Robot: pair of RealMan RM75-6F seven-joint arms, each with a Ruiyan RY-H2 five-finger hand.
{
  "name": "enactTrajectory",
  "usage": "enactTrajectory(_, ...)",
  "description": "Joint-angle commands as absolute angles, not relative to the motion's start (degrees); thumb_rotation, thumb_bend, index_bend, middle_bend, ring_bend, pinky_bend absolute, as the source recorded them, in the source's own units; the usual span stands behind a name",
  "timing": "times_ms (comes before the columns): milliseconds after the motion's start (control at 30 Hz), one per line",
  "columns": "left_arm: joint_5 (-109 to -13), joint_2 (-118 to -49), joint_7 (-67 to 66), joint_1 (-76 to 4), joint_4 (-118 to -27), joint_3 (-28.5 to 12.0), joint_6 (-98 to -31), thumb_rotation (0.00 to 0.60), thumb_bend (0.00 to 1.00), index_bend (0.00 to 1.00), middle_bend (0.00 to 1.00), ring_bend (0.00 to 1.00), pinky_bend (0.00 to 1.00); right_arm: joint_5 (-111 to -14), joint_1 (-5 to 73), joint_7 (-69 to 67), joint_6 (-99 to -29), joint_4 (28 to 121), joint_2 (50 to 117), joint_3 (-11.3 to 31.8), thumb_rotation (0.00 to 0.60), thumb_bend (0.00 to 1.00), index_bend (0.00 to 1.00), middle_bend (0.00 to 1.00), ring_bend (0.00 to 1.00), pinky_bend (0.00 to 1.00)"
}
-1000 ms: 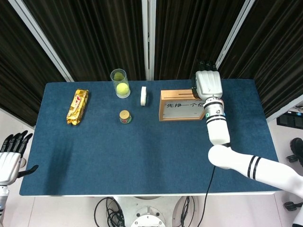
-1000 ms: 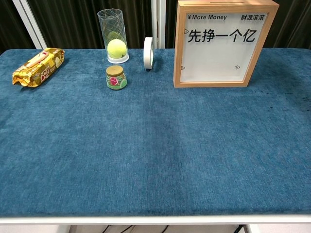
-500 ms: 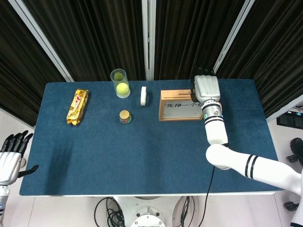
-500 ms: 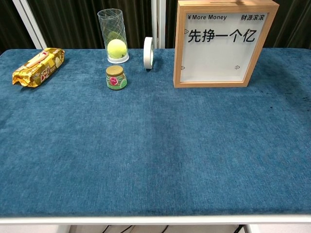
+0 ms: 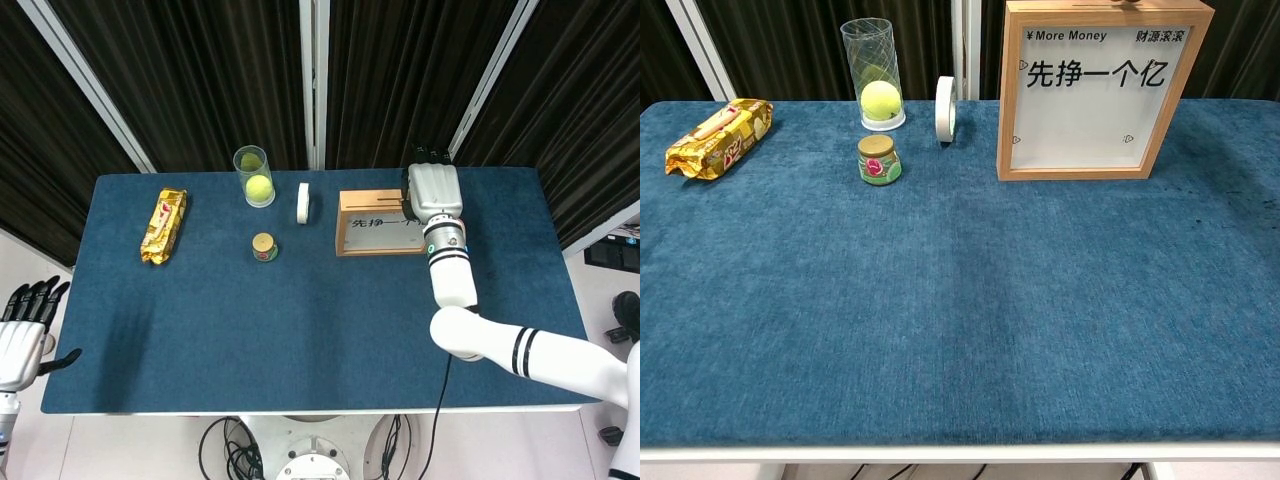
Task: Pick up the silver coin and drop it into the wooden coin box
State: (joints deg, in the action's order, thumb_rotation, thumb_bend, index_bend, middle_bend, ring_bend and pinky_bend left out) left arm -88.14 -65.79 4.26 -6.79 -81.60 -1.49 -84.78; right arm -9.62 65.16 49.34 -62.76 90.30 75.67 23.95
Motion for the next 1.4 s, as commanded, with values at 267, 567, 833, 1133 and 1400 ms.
enactTrajectory(267, -88.1, -65.5, 4.4, -6.9, -81.7, -1.6, -84.7, 0.6, 0.12, 0.04, 0.0, 0.0, 0.0, -8.2, 66.2, 49.5, -62.3, 89.2, 76.1, 23.3, 0.6, 0.35, 0.79, 0.04, 0.0, 0.0)
enactTrajectory(567, -87.9, -65.4, 4.5, -7.0, -81.7, -1.6, -84.5, 0.6, 0.12, 0.04, 0.0, 0.0, 0.0, -7.4, 66.7, 49.4, -62.1, 88.5, 76.3, 22.8, 0.6, 0.35, 0.78, 0.03, 0.0, 0.0)
enactTrajectory(833, -87.8, -65.4, 4.4, -7.1, -81.7, -1.7, -84.3, 0.6, 0.12, 0.04, 0.0, 0.0, 0.0, -8.0, 66.7, 48.6, -61.6, 88.7, 76.0, 22.6, 0.6, 0.35, 0.4, 0.0, 0.0, 0.0)
enactTrajectory(1133, -87.7, -65.5, 4.1, -7.2, -81.7, -1.7, -84.2, 0.6, 0.12, 0.04, 0.0, 0.0, 0.0, -9.8, 65.8, 46.2, -61.1, 89.8, 74.7, 22.6, 0.6, 0.33, 0.15, 0.0, 0.0, 0.0)
enactTrajectory(1400, -87.6, -65.4, 4.1, -7.0, -81.8, -1.9, -84.8, 0.6, 0.12, 0.04, 0.0, 0.0, 0.0, -25.9, 58.4, 39.3, -68.3, 103.5, 67.5, 20.1, 0.6, 0.33, 0.15, 0.0, 0.0, 0.0)
